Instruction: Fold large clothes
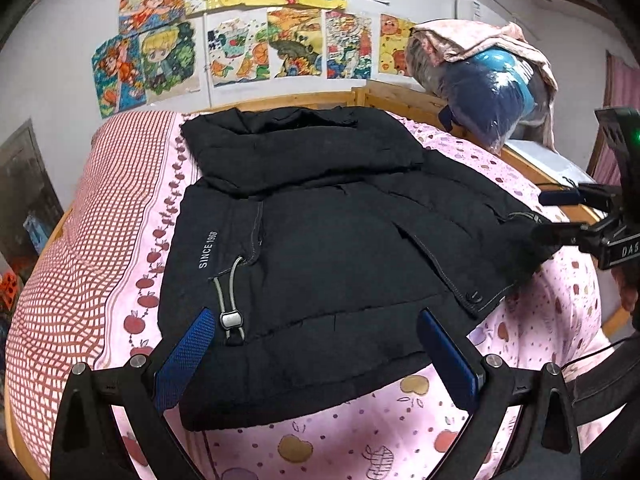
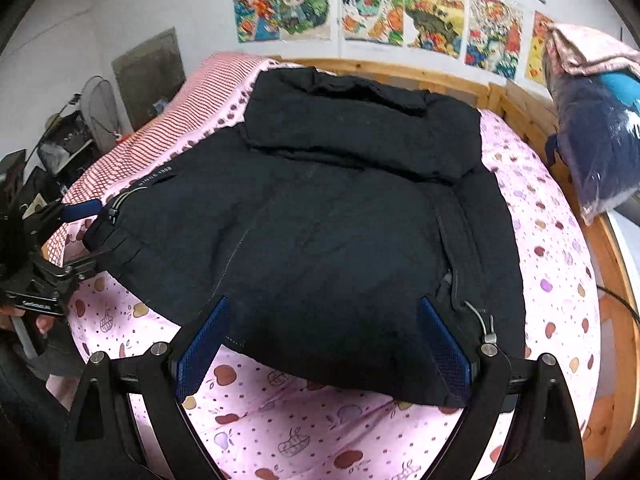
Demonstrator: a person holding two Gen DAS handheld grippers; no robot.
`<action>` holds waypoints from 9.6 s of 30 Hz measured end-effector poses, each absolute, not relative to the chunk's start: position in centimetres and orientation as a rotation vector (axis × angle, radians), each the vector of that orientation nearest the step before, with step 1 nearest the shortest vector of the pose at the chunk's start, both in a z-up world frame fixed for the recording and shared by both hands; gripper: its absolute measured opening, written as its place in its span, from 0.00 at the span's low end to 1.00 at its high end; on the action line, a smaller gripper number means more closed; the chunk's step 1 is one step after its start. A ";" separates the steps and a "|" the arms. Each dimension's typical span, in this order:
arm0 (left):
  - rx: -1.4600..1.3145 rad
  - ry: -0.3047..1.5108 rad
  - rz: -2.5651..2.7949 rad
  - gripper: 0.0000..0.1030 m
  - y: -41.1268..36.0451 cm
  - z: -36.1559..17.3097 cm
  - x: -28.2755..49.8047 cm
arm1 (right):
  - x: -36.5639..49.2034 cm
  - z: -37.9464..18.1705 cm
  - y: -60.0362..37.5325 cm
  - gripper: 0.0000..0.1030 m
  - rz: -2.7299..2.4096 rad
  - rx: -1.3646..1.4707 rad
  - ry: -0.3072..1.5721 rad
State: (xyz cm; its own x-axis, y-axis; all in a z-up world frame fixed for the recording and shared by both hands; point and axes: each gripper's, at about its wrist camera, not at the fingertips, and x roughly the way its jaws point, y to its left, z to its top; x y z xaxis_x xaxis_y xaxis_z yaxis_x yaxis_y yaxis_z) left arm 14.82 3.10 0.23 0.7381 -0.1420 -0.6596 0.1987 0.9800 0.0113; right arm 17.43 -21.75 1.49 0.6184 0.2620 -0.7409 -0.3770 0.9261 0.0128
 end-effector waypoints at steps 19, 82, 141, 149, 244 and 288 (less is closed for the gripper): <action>0.277 0.789 -0.321 0.99 0.6 -2.8 14.6 | 17.6 -3.1 -24.2 0.88 0.415 -0.272 0.934; 0.090 0.749 -0.125 0.12 3.2 4.4 20.7 | 17.2 -3.4 -23.2 0.59 0.249 -0.604 0.697; 0.065 0.509 -0.106 0.09 4.8 14.1 17.7 | 19.8 10.3 -25.9 0.07 0.228 -0.032 0.526; 0.108 0.467 -0.065 0.09 4.8 15.4 24.1 | 26.0 11.2 -24.7 0.07 0.182 -0.050 0.489; -0.054 0.763 -0.037 1.00 7.6 -4.0 55.0 | 57.8 -7.1 -20.2 0.98 0.194 0.012 0.754; -0.131 0.640 -0.080 1.00 8.6 -6.2 53.5 | 57.5 -10.3 -21.9 0.99 0.290 0.178 0.674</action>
State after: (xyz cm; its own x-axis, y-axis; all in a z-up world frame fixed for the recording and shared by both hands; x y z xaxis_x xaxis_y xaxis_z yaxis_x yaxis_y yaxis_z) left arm 53.48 8.57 -6.19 0.7993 -0.1147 -0.5899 0.0340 0.9887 -0.1461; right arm 57.45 -21.94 -10.32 0.7431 0.3206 -0.5874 -0.2059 0.9447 0.2552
